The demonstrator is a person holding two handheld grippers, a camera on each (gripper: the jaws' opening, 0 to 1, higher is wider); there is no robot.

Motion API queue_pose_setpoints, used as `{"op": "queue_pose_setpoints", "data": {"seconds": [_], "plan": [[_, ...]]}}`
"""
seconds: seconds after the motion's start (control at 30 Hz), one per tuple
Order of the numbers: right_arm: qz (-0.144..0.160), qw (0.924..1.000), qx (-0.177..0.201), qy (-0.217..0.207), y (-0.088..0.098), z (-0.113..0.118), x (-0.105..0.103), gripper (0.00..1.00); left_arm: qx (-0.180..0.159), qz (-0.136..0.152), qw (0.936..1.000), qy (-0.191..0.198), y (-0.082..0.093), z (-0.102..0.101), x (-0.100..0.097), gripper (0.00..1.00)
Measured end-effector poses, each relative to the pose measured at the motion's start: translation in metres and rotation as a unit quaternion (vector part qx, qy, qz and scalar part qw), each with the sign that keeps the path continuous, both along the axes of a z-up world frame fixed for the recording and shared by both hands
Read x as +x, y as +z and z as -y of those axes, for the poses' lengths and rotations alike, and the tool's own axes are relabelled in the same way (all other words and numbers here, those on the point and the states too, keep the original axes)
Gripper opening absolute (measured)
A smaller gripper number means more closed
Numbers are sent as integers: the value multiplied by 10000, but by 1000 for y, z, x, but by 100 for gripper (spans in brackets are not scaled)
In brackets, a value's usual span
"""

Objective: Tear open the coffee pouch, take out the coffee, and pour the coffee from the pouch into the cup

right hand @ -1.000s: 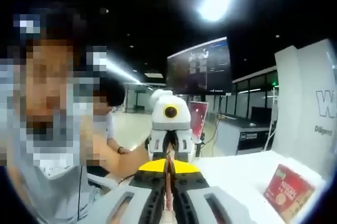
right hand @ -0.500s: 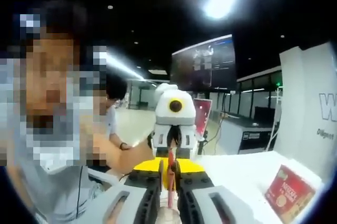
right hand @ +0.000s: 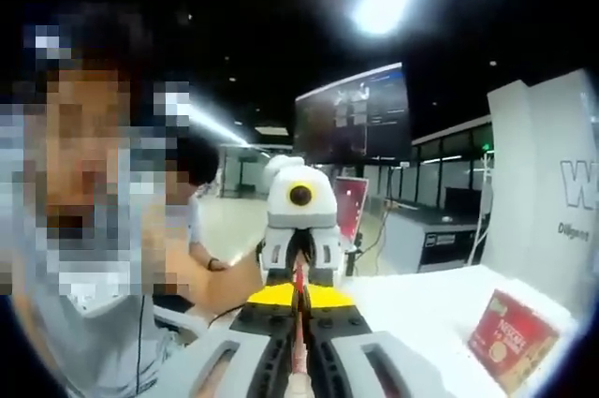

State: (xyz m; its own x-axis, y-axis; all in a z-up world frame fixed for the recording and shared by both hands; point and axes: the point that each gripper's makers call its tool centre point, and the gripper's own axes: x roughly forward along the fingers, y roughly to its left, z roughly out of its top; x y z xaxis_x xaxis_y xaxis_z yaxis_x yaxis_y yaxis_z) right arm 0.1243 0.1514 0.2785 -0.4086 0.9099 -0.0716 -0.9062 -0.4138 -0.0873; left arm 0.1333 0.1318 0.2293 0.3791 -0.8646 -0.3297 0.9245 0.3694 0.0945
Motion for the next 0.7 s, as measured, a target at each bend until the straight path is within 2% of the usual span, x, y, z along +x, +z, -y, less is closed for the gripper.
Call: {"op": "queue_pose_setpoints", "data": {"seconds": [0.2, 0.3, 0.4, 0.7], "plan": [[115, 9999, 54, 106, 0, 0, -2, 7, 24, -53, 10000, 23, 1, -1, 0, 6], [215, 9997, -35, 147, -7, -3, -3, 11, -90, -43, 9999, 18, 6, -1, 0, 6], [225, 9996, -80, 160, -10, -6, -4, 5, -76, -69, 9999, -4, 5, -1, -2, 5], [89, 9998, -175, 90, -11, -7, -5, 3, -65, -111, 9999, -60, 3, -1, -4, 8]]}}
